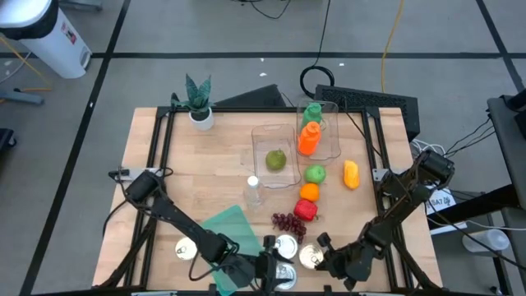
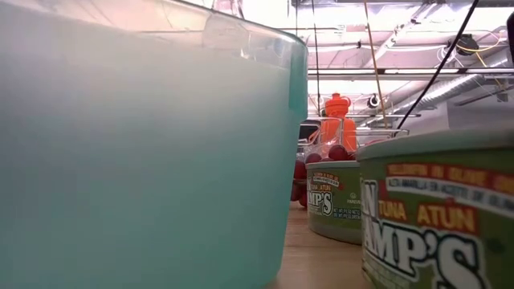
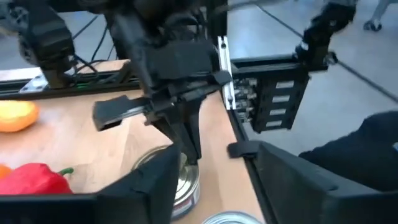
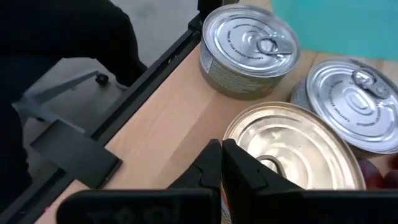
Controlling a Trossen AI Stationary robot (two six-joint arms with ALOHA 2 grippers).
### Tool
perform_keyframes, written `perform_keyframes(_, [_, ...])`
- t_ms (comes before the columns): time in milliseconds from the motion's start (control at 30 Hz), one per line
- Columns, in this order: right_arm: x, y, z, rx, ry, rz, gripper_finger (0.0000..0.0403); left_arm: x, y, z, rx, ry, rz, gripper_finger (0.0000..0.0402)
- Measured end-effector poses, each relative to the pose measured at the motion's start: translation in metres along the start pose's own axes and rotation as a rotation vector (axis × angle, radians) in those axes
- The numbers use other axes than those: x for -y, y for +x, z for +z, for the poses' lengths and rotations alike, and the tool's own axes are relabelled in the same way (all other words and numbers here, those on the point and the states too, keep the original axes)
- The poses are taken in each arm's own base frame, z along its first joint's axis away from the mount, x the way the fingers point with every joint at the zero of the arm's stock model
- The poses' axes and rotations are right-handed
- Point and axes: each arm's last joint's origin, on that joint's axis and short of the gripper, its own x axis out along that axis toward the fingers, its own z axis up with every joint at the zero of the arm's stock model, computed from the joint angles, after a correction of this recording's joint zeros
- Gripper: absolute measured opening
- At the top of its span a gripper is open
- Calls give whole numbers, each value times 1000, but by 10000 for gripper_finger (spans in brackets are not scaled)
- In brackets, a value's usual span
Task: Pick & Place Food Item
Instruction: Put the right blue tuna can into the green bin
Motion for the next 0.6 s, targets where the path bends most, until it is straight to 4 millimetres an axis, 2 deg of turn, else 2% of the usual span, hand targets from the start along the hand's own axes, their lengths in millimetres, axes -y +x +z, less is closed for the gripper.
perform_keyframes(100, [2,-2,4,19,26,16,0,3,9,-10,-6,75,-11,273])
perform_keyframes(233, [5,-6,10,42,64,38,0,9,22,-15,-9,134,-13,299])
perform_keyframes(433, [14,-8,15,52,150,50,0,16,37,-3,-41,195,17,320])
perform_keyframes(600, [21,-6,16,45,214,44,0,14,43,5,-74,132,53,336])
